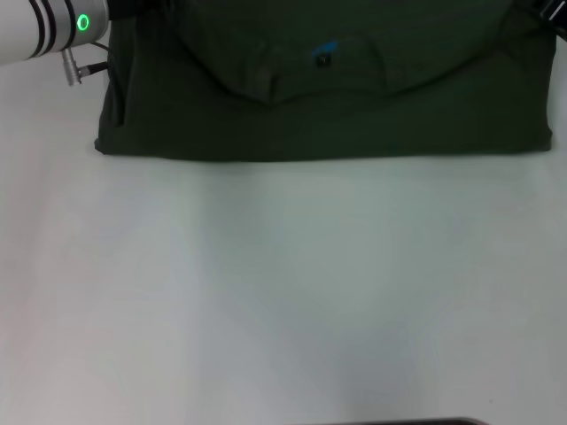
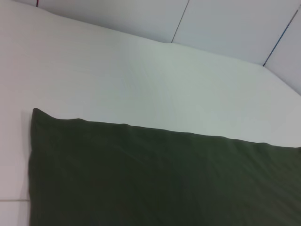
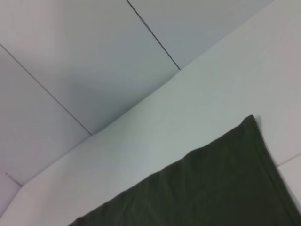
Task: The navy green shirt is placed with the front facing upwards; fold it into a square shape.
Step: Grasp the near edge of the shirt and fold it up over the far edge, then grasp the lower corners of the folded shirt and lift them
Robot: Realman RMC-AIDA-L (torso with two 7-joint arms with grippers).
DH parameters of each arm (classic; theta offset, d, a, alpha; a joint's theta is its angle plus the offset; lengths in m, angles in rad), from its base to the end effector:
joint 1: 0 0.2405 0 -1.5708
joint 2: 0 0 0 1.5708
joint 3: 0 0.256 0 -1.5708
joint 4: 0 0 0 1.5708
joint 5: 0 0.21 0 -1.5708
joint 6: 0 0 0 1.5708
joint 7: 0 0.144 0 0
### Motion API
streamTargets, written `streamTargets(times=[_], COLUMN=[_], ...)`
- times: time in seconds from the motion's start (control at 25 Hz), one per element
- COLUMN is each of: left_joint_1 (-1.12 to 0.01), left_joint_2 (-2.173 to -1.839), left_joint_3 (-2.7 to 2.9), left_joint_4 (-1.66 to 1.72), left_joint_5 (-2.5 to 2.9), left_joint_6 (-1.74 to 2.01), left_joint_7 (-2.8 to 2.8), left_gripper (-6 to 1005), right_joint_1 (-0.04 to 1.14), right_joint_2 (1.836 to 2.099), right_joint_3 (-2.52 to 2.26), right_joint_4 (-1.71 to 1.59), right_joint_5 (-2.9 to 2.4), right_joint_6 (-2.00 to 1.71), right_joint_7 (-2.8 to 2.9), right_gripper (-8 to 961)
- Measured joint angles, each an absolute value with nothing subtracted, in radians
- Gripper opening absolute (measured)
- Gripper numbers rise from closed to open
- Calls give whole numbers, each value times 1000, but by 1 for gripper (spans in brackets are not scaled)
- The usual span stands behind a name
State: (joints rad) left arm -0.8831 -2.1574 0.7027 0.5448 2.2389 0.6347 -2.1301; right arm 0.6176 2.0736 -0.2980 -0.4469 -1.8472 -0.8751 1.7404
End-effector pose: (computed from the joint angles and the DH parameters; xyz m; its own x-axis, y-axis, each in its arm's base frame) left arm -0.2138 0.4668 -0.0282 0.4892 0.6085 0.6249 0.8701 -0.2906 -0.3982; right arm 0.3371 0.4013 0.0388 0.1360 -0.4345 -0.8904 -0.9907 -0.0581 -0.1229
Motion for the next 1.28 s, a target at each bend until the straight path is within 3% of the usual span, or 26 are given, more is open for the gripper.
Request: streamTargets(times=[0.12, 0.32, 0.52, 0.6, 0.76, 0.84, 0.96, 1.08, 1.28], left_joint_1=[-880, -882, -880, -871, -830, -811, -797, -787, -775], left_joint_2=[-2158, -2159, -2157, -2156, -2153, -2154, -2157, -2158, -2159], left_joint_3=[703, 705, 706, 706, 701, 701, 699, 699, 698], left_joint_4=[543, 528, 531, 540, 604, 634, 653, 658, 665], left_joint_5=[2239, 2239, 2245, 2245, 2241, 2241, 2241, 2240, 2239], left_joint_6=[609, 577, 585, 590, 656, 674, 687, 702, 730], left_joint_7=[-2134, -2137, -2140, -2142, -2162, -2177, -2186, -2194, -2195], left_gripper=[40, 107, 175, 266, 442, 522, 642, 811, 808], right_joint_1=[618, 635, 644, 640, 617, 616, 624, 643, 651], right_joint_2=[2067, 2029, 2019, 2006, 1954, 1943, 1946, 1950, 1949], right_joint_3=[-336, -458, -505, -529, -578, -578, -578, -585, -592], right_joint_4=[-432, -381, -382, -388, -435, -451, -477, -480, -486], right_joint_5=[-1852, -1853, -1854, -1854, -1855, -1854, -1854, -1878, -1927], right_joint_6=[-869, -795, -784, -804, -898, -912, -907, -898, -942], right_joint_7=[1742, 1806, 1830, 1864, 1953, 1962, 1955, 1960, 2026], right_gripper=[92, 126, 161, 236, 387, 488, 639, 707, 775])
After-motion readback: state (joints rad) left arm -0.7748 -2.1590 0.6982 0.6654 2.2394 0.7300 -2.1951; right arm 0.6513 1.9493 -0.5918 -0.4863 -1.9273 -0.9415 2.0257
